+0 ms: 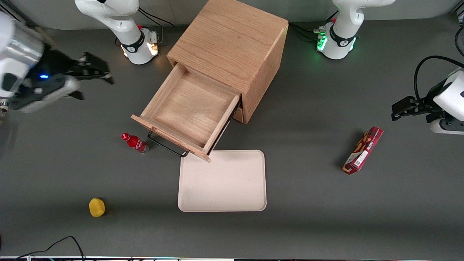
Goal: Open upper drawer
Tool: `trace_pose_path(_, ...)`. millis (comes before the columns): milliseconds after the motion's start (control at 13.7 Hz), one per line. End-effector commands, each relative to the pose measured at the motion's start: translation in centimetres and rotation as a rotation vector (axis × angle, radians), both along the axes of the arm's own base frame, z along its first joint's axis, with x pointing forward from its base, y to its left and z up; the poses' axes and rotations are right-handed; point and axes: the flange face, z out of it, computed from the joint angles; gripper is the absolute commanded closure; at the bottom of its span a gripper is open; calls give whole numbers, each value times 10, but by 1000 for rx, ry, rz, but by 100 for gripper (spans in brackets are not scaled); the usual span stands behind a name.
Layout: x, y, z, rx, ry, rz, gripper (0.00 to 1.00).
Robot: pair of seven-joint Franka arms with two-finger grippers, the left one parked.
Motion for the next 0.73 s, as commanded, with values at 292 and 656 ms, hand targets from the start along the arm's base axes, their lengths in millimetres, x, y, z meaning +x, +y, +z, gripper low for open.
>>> trace_pose_path(292,-74,-76,-69,-126,-31,-233,0)
trace_pose_path(656,-70,-81,-75,-167,-106,-226,0)
